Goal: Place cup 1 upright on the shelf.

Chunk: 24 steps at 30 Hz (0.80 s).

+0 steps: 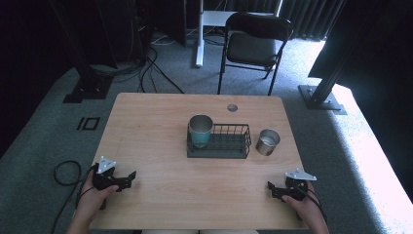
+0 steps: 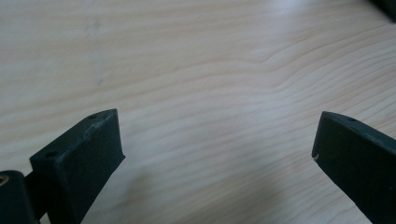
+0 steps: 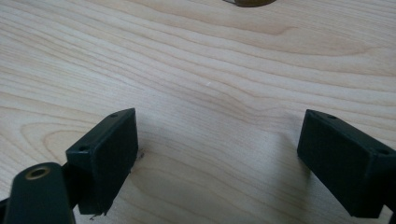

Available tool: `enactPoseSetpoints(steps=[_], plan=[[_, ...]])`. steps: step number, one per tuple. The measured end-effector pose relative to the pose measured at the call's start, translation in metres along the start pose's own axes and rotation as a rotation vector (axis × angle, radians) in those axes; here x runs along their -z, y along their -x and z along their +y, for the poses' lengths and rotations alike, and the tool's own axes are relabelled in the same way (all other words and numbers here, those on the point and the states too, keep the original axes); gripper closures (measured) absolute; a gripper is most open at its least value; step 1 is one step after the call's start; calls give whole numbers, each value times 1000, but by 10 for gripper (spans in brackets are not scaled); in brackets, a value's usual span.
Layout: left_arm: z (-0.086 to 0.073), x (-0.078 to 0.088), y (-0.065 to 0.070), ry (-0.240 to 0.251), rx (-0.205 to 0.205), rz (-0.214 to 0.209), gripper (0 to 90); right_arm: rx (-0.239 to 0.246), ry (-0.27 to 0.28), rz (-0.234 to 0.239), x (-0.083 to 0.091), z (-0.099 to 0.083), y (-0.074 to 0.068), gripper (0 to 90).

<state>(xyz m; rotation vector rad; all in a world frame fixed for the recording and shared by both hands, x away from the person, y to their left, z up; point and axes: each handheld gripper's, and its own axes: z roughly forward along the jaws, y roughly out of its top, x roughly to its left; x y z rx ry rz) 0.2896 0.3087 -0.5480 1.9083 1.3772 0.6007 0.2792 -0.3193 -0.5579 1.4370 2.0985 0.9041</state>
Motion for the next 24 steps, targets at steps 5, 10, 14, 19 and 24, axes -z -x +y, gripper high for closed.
enactPoseSetpoints(steps=[5,10,14,19,24], plan=[[-6,4,-5,-29,15,26,25,-1,1,0,0,0,0,120],[-11,5,-10,-64,28,59,25,0,1,0,0,0,0,120],[-13,5,-11,-89,32,69,25,-1,1,0,0,0,0,120],[-12,3,-10,-106,12,68,24,-1,0,0,0,0,0,120],[-11,2,-9,-102,18,71,24,-2,1,0,0,0,0,120]])
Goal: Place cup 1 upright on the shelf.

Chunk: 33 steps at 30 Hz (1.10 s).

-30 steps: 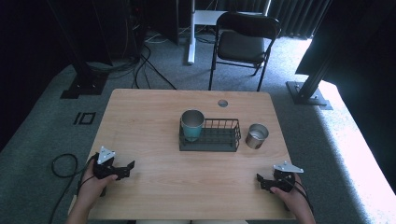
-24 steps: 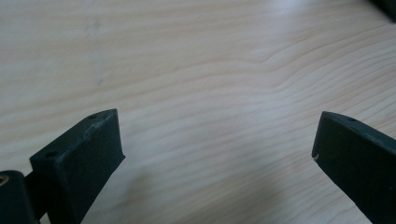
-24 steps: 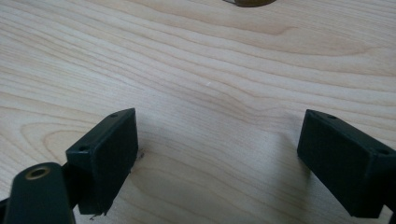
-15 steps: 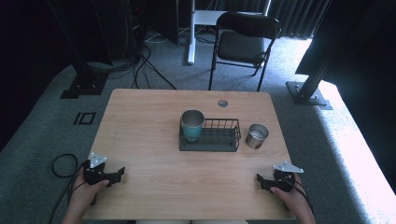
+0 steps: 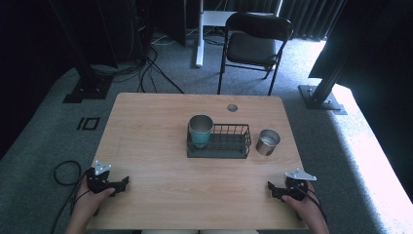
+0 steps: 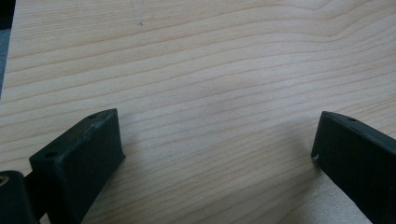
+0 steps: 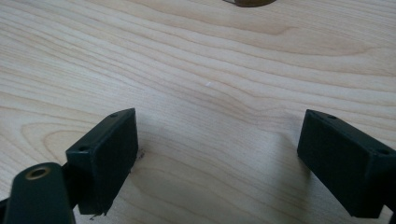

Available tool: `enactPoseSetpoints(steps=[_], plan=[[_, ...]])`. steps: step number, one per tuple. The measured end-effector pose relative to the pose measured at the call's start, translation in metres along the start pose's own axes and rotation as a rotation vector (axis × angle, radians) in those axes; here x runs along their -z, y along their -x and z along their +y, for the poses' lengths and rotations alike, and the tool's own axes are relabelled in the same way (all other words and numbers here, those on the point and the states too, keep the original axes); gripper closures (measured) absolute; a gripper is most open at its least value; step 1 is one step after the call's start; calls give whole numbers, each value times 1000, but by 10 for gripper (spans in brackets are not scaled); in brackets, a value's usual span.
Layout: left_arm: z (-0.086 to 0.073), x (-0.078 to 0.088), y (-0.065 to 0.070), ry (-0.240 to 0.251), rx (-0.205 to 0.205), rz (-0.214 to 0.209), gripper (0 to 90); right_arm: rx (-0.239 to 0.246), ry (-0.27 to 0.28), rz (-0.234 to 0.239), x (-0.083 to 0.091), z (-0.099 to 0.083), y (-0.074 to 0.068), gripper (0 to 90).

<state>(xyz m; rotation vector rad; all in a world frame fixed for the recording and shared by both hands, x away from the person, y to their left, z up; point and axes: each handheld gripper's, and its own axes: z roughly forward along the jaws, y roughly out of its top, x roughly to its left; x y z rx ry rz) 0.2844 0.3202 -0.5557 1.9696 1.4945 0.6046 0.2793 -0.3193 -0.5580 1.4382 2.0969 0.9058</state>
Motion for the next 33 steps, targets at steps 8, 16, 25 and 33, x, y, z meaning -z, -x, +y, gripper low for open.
enactPoseSetpoints(steps=[8,16,25,33], plan=[[0,0,2,2,14,14,25,3,-1,3,0,0,0,119],[0,0,2,2,15,14,24,5,-1,3,0,0,0,118],[0,0,2,2,14,14,24,5,-3,5,0,0,0,117],[0,0,2,1,15,14,24,9,-4,11,0,1,1,117]])
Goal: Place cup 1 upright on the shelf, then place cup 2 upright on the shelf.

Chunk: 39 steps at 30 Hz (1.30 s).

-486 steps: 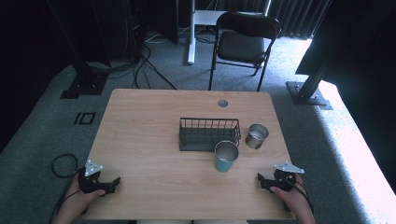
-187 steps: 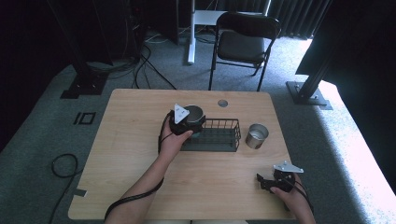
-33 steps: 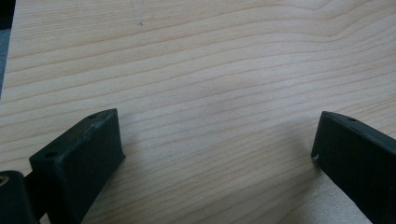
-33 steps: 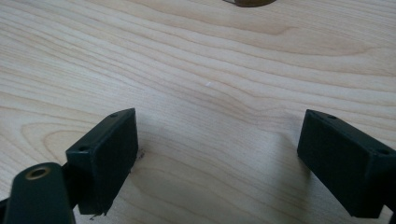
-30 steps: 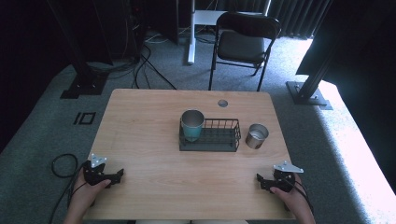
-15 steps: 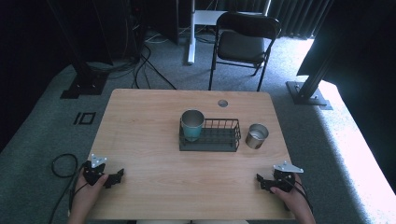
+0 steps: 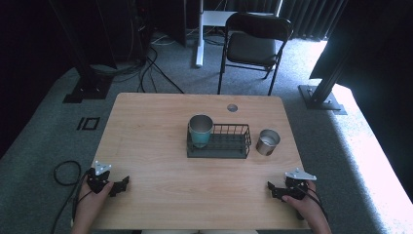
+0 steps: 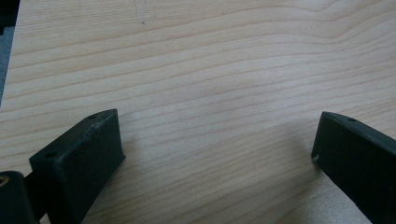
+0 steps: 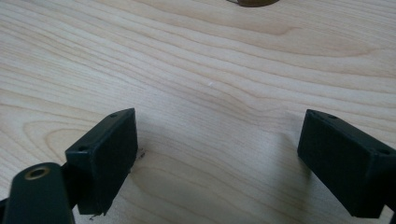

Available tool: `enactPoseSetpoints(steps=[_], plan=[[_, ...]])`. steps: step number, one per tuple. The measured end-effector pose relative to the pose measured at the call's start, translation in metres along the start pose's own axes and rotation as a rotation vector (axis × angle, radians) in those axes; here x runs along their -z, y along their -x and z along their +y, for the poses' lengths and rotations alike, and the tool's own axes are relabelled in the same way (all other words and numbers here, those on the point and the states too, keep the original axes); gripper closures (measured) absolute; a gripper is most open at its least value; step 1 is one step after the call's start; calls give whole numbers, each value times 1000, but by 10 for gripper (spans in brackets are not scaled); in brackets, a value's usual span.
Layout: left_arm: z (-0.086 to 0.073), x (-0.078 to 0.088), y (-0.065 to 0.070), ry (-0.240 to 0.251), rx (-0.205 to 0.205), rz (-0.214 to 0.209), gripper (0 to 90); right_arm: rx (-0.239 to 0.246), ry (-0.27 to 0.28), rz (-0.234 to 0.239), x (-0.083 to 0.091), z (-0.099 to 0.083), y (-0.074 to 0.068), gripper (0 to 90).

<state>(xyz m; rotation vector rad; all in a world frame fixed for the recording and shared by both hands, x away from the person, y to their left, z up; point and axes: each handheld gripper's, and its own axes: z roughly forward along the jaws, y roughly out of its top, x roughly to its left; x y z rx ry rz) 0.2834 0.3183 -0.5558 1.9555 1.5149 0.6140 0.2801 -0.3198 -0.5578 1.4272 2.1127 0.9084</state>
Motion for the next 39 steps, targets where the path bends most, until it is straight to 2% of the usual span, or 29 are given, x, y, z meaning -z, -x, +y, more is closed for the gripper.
enactPoseSetpoints(steps=[11,26,39], plan=[[0,0,0,0,0,0,24,0,-2,0,0,1,0,116],[0,0,0,0,0,0,24,-23,11,-24,-5,6,2,117],[0,0,0,0,0,-1,24,-30,58,-26,-7,22,4,117]])
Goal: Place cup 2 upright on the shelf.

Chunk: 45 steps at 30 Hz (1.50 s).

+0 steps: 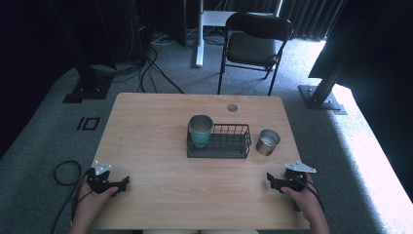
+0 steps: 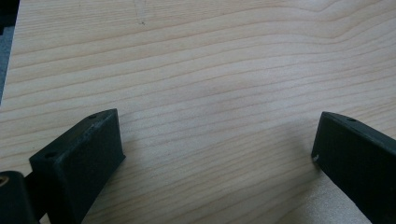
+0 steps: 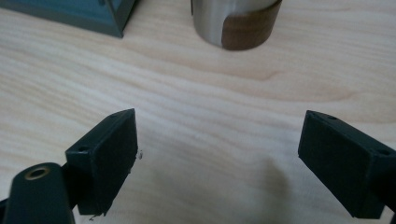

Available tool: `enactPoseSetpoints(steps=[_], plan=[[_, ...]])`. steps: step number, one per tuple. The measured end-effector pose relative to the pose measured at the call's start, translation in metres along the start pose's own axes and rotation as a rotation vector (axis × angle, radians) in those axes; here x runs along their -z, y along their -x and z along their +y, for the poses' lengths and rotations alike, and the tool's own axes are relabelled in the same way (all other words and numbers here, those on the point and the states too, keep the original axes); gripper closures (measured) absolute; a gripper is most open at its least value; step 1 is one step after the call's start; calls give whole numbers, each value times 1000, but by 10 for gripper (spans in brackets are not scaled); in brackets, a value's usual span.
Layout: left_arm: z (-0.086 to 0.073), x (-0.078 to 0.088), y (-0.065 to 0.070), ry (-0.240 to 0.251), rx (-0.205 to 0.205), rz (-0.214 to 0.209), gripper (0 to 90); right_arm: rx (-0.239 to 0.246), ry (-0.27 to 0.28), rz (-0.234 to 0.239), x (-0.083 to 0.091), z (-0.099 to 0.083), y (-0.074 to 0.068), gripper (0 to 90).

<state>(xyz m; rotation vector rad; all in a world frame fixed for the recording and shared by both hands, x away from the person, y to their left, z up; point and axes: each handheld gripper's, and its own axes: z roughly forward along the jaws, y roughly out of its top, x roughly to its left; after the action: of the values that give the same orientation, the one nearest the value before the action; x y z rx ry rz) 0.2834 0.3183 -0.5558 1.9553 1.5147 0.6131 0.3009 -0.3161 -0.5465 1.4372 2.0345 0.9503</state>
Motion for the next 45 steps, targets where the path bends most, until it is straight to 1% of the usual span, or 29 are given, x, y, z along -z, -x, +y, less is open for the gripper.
enactPoseSetpoints(steps=[10,18,25,28,33,39,41,45], plan=[[0,0,0,0,0,0,24,-21,24,-6,-6,8,4,119],[0,0,0,0,0,0,24,-32,60,-11,-11,20,6,119],[0,0,0,1,1,0,24,-43,79,-14,-15,29,6,119],[0,0,0,1,1,0,24,-41,93,-16,-17,33,7,119],[0,0,0,1,1,0,24,-35,101,-23,-19,40,7,119],[0,0,0,1,1,0,24,-43,131,-21,-21,49,8,119],[0,0,0,1,1,0,25,-54,140,-21,-22,53,9,119],[0,0,0,1,1,0,24,-49,150,-28,-23,59,10,119]])
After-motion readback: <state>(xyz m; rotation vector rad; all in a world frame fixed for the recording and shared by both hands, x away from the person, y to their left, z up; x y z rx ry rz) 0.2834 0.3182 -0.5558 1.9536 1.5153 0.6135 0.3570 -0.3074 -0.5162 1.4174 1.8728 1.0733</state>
